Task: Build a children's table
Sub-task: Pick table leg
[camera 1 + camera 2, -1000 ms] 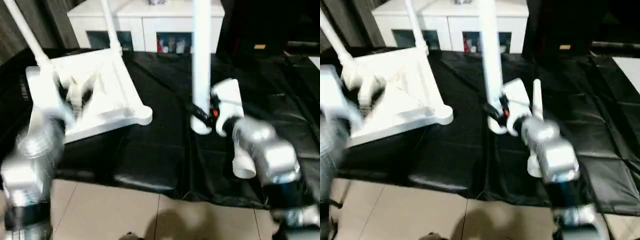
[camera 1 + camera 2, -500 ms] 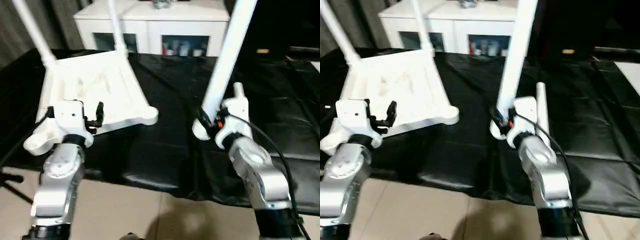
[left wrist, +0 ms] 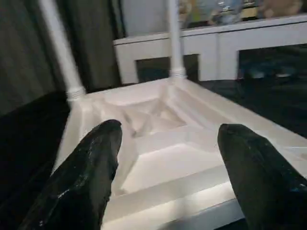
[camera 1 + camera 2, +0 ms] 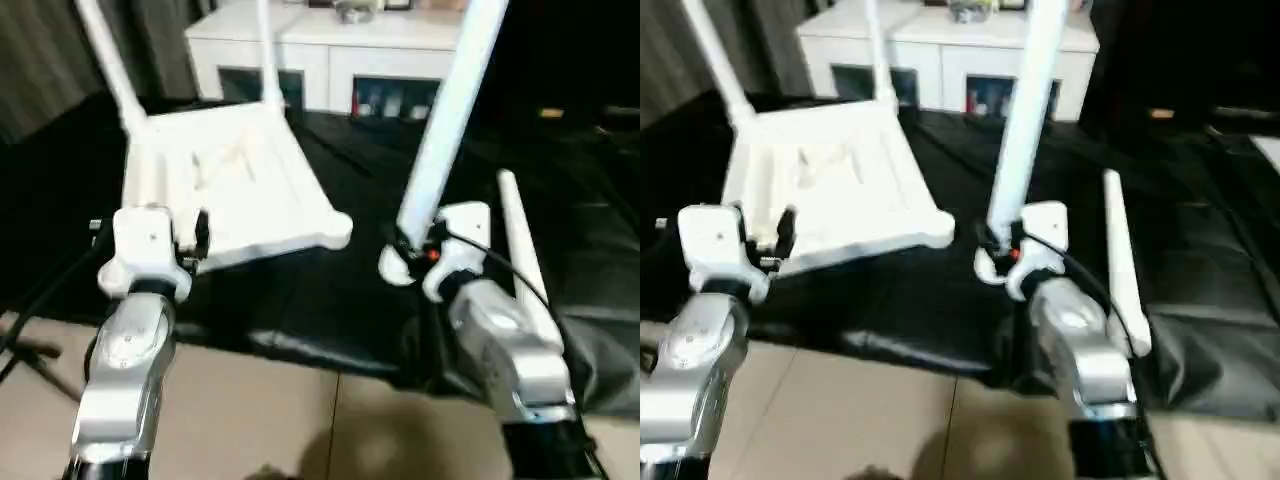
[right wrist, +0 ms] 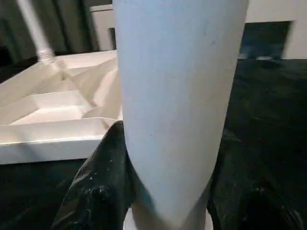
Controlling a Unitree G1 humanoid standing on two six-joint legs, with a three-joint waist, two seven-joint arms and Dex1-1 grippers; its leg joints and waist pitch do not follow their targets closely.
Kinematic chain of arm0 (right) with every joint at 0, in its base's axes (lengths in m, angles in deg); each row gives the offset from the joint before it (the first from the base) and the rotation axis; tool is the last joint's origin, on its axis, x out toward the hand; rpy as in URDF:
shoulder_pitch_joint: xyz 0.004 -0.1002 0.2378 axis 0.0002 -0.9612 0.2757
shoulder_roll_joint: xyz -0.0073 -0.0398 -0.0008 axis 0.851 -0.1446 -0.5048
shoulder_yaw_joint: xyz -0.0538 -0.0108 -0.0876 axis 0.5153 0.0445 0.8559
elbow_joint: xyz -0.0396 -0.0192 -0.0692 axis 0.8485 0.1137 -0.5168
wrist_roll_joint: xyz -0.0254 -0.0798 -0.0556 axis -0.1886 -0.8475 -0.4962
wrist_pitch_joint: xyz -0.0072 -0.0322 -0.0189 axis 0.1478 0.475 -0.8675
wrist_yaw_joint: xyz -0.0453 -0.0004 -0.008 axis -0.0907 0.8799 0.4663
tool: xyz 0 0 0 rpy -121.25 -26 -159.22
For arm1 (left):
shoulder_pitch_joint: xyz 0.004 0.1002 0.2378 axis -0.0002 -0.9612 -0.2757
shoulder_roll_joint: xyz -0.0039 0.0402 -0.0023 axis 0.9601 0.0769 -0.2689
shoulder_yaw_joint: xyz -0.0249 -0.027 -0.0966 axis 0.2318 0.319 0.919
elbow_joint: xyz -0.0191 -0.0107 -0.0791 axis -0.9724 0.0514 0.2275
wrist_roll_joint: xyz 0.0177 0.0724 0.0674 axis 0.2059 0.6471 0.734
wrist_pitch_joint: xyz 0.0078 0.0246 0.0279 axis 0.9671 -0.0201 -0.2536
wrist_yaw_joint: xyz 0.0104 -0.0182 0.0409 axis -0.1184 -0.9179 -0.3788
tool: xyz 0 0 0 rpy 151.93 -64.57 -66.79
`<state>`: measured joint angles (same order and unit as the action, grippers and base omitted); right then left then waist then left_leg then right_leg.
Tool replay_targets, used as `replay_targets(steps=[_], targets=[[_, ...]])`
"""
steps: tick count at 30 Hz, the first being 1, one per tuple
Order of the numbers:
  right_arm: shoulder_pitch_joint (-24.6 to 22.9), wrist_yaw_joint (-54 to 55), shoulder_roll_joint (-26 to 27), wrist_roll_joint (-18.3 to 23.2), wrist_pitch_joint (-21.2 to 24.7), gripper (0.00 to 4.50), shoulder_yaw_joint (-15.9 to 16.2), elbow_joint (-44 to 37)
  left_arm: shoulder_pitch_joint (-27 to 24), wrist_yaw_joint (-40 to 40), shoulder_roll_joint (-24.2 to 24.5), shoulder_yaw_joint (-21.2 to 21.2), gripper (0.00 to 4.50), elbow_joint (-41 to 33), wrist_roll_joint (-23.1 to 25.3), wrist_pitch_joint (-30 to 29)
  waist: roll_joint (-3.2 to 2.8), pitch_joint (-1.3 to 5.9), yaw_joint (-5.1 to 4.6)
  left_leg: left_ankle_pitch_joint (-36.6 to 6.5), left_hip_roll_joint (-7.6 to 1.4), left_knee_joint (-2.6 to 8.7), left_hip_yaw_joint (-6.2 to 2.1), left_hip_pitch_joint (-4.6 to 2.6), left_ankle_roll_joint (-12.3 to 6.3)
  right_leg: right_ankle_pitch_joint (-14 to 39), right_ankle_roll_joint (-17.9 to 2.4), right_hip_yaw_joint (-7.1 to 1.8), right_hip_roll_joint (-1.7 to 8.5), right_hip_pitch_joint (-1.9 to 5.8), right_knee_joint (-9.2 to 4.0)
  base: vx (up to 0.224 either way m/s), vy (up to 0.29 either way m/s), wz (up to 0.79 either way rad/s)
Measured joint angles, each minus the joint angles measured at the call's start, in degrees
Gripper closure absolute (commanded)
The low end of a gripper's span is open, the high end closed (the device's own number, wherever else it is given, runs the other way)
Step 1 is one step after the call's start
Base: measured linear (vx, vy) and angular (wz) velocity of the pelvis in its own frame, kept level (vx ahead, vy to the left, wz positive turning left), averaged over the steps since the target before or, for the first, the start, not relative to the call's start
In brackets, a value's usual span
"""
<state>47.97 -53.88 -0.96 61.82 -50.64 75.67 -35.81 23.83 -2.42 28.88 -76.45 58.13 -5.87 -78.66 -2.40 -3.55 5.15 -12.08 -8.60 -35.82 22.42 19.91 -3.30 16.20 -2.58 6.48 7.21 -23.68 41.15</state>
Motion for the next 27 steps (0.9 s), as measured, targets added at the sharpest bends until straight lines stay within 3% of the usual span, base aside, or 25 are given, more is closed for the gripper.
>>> replay_targets(steps=[1,2,3,4,5,6,7,8,9,10,12,14,16,18,20,24,27], targets=[[0.01,-0.04,-0.24,0.0,-0.02,2.64,-0.06,-0.03,0.08,0.0,-0.19,-0.17,0.88,0.04,0.02,0.03,0.67,-0.04,-0.11,-0.03,0.19,-0.31,1.01,-0.39,0.08,0.06,0.4,-0.75,-0.59,-0.12,0.22,-0.075,0.043,-0.44],[-0.09,-0.02,-0.66,-0.01,0.01,2.64,-0.18,0.04,0.25,-0.02,-0.49,-0.67,0.88,-0.02,0.06,0.13,0.96,-0.12,0.48,-2.75,0.55,-2.86,-0.73,0.13,3.44,-1.07,2.16,-2.94,-1.14,-0.52,-0.08,-0.028,0.031,-0.33],[-0.08,-0.06,-1.3,-0.05,0.05,2.64,-0.17,0.17,-0.03,-0.02,-0.84,-0.99,0.88,0.01,0.19,0.19,0.97,-0.15,1.61,-5.43,2.19,-7.74,-9.1,1.2,4.41,-2.04,2.83,-3.73,-0.88,-0.35,-0.28,0.066,0.075,-0.57],[-0.25,-0.06,-1.24,-0.06,0.07,2.64,-0.2,0.23,0.0,-0.02,-0.81,-1.13,0.88,0.07,0.4,0.18,0.56,0.1,1.38,-5.3,3.02,-10.18,-14.61,1.42,4.59,-2.46,3.21,-3.49,-0.44,-0.44,-0.58,0.066,0.075,-0.57],[-0.34,-0.06,-1.5,-0.07,0.06,2.64,-0.5,0.22,0.32,-0.02,-0.92,-1.25,0.88,0.06,0.51,0.18,0.44,0.42,0.89,-5.28,2.54,-9.34,-17.14,1.39,4.59,-3.14,3.53,-3.46,-0.3,-0.66,-0.92,0.019,0.107,-0.45],[-0.34,-0.05,-1.8,-0.14,0.04,2.64,-0.93,0.22,1.03,-0.02,-1.07,-1.32,0.88,-0.02,0.71,0.21,-0.18,0.77,0.34,-5.12,1.31,-5.74,-18.59,1.17,4.27,-4.17,3.73,-3.38,-0.3,-0.99,-1.27,-0.093,0.151,0.11],[-0.36,-0.07,-1.74,-0.27,0.02,2.64,-0.98,0.24,1.37,-0.02,-1.01,-1.36,0.88,-0.02,1.07,0.21,-0.81,0.93,-0.03,-3.25,0.25,-4.66,-18.38,1.34,6.88,-4.55,4.08,-3.3,-0.31,-1.2,-1.38,-0.093,0.151,0.11],[-0.57,-0.13,-1.5,-0.35,0.04,2.64,-0.62,0.36,1.22,-0.02,-0.75,-1.4,0.88,0.0,1.35,0.15,-0.93,0.97,-0.35,-2.83,0.23,-4.51,-17.81,1.51,7.36,-4.64,3.98,-3.76,-0.58,-1.2,-2.11,-0.086,0.167,0.2],[-0.49,-0.26,-1.12,-0.37,0.04,2.64,-0.07,0.35,0.92,0.23,-0.26,-1.34,0.88,0.09,2.11,0.09,-1.18,0.98,-1.11,-2.44,0.14,-4.07,-17.43,1.82,6.71,-4.88,3.22,-4.28,-1.07,-1.05,-3.79,-0.059,0.175,0.11],[-0.42,-0.58,-0.74,-0.35,0.04,2.64,0.78,0.35,0.89,0.62,-0.15,-1.13,0.88,0.09,2.37,0.08,-1.53,0.97,-1.49,-2.29,0.14,-3.79,-17.34,2.27,6.48,-5.22,2.15,-4.23,-1.16,-0.72,-5.05,-0.059,0.175,0.11],[-0.4,-1.14,-0.44,-0.33,0.05,2.64,2.13,0.35,0.93,1.05,-0.41,-0.98,0.88,0.09,2.54,0.02,-1.84,0.91,-1.85,-2.0,0.23,-3.64,-16.92,2.55,5.78,-5.91,-0.42,-4.3,-1.2,0.1,-6.65,-0.059,0.188,0.15],[-0.36,-1.28,-0.69,-0.34,0.25,2.64,2.26,0.35,0.93,1.21,-0.84,-0.7,0.88,0.13,2.16,-0.48,-1.75,0.87,-2.0,-2.04,0.23,-3.49,-16.22,2.32,5.67,-5.98,-0.5,-4.39,-0.83,0.81,-7.55,-0.053,0.152,0.2],[-0.3,-1.28,-1.26,-0.37,0.69,2.64,2.25,0.35,0.91,1.15,-0.79,-0.22,0.88,0.19,1.81,-1.09,-1.47,0.8,-2.09,-2.05,0.33,-2.55,-15.39,1.54,5.67,-5.42,0.49,-4.58,-0.38,1.37,-8.36,-0.033,0.071,0.2],[-0.3,-1.29,-1.36,-0.36,0.79,2.64,2.23,0.35,0.94,1.15,-0.87,0.18,0.88,0.2,1.4,-1.76,-1.26,0.69,-2.31,-2.04,0.58,-1.36,-15.0,0.82,5.67,-4.4,2.28,-4.53,0.1,1.92,-9.06,0.0,0.0,0.0],[-0.3,-1.26,-1.39,-0.41,0.79,2.64,2.2,0.35,1.12,1.15,-1.13,0.29,0.88,0.21,1.0,-2.38,-1.12,0.7,-2.55,-2.03,0.61,-0.83,-14.98,0.82,5.7,-4.06,2.86,-4.53,0.16,2.12,-9.17,0.0,0.0,0.0],[-0.3,-1.03,-1.79,-0.63,1.11,2.64,2.06,0.38,1.24,1.1,-1.45,0.37,0.88,0.41,0.85,-2.59,-0.8,0.63,-3.2,-1.7,0.18,-0.69,-15.03,1.02,6.22,-5.16,4.08,-4.5,0.11,1.75,-8.9,-0.007,-0.032,0.01],[-0.3,-0.9,-1.84,-0.62,1.27,2.64,2.04,0.48,1.24,0.79,-1.53,0.54,0.88,0.4,0.68,-2.59,-0.66,0.53,-3.64,-1.71,-0.06,0.31,-15.03,0.17,6.25,-5.1,4.19,-4.0,0.06,1.86,-8.9,0.007,-0.065,-0.03]])
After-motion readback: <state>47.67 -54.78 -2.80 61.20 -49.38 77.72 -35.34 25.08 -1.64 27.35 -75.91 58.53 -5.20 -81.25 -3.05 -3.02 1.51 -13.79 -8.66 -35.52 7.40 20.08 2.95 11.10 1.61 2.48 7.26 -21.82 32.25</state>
